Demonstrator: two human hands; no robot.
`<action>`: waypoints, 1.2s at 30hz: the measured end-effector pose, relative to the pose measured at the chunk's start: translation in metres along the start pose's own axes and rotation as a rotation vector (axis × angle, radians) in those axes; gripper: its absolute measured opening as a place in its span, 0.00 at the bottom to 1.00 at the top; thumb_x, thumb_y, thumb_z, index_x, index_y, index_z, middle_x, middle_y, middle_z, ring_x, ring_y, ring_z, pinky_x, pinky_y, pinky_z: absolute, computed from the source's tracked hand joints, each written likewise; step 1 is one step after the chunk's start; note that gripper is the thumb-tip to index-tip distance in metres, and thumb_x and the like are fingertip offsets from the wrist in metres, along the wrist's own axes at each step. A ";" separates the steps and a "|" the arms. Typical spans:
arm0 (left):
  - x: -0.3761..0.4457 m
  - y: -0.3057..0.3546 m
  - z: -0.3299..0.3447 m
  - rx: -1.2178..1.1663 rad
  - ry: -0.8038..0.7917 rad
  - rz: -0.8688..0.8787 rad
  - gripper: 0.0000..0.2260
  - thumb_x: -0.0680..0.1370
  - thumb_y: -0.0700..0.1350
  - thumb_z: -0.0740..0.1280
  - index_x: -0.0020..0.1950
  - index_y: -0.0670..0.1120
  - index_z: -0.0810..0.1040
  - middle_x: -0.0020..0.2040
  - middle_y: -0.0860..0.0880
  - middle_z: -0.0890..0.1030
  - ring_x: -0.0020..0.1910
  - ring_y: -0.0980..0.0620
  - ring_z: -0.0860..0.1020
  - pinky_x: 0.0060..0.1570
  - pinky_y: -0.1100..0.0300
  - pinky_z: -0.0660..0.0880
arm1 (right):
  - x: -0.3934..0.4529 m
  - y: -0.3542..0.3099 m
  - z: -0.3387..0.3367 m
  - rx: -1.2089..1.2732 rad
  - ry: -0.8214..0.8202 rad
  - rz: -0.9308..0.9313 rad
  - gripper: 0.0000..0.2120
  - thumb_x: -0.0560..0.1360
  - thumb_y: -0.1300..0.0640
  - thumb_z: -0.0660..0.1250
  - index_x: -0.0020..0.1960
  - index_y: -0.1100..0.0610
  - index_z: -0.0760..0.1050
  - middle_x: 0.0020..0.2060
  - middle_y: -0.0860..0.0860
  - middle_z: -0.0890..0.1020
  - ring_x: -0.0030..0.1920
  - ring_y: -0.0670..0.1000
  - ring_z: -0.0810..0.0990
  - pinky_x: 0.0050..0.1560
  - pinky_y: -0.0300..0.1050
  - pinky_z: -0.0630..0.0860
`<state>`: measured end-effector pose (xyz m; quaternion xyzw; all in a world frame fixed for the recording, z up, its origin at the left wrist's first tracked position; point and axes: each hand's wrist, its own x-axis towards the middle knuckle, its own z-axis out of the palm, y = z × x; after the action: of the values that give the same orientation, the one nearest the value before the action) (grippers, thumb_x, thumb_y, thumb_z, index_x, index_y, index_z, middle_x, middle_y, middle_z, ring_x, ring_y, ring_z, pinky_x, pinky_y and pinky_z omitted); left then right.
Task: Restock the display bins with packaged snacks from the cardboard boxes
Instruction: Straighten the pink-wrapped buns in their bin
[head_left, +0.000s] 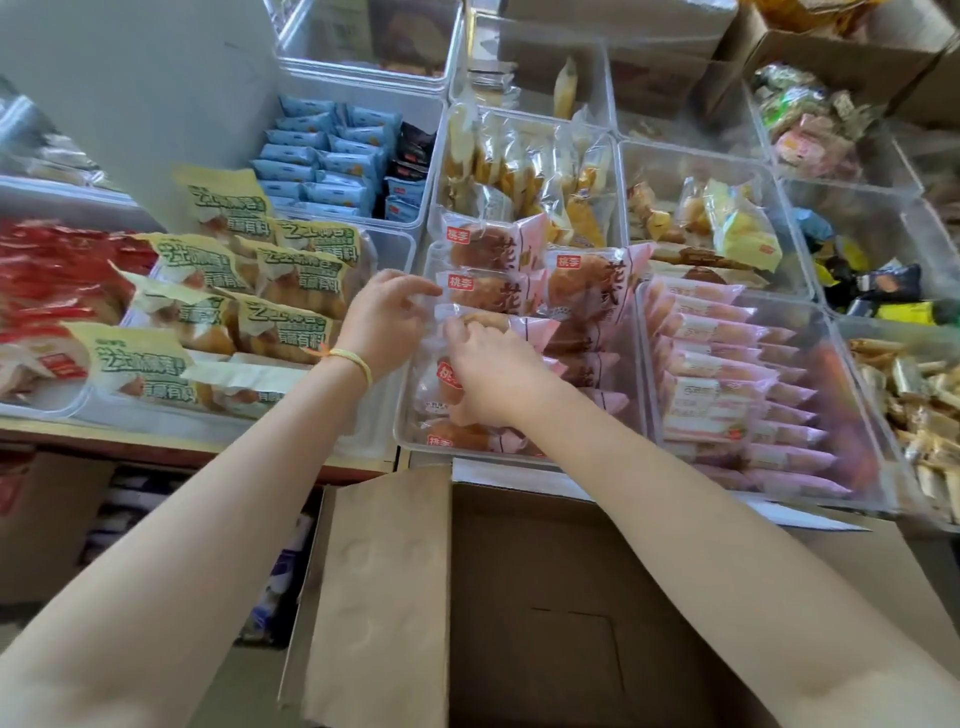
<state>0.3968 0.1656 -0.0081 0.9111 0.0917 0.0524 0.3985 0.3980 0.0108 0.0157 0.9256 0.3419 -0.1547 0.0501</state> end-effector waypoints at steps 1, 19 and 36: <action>-0.002 -0.003 -0.003 -0.047 0.071 -0.052 0.13 0.77 0.37 0.64 0.56 0.47 0.84 0.53 0.49 0.80 0.45 0.52 0.77 0.52 0.60 0.74 | 0.006 -0.006 0.005 -0.045 0.017 -0.007 0.38 0.70 0.48 0.74 0.71 0.60 0.59 0.63 0.60 0.73 0.63 0.60 0.74 0.60 0.53 0.71; -0.034 0.010 0.071 0.779 -0.180 0.636 0.44 0.71 0.75 0.53 0.81 0.53 0.49 0.80 0.39 0.54 0.79 0.36 0.50 0.74 0.35 0.47 | 0.026 0.155 0.007 0.122 0.239 0.413 0.38 0.75 0.51 0.70 0.77 0.61 0.56 0.77 0.60 0.60 0.78 0.59 0.56 0.78 0.60 0.52; -0.014 0.013 0.074 0.848 -0.266 0.506 0.48 0.68 0.77 0.59 0.79 0.60 0.39 0.80 0.38 0.50 0.78 0.33 0.47 0.73 0.32 0.44 | -0.018 0.131 -0.028 0.016 -0.004 0.478 0.29 0.71 0.43 0.72 0.63 0.55 0.63 0.50 0.55 0.79 0.45 0.58 0.76 0.36 0.47 0.70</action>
<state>0.3973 0.1012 -0.0485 0.9851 -0.1698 -0.0109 -0.0230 0.4774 -0.0947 0.0462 0.9803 0.1116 -0.1430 0.0784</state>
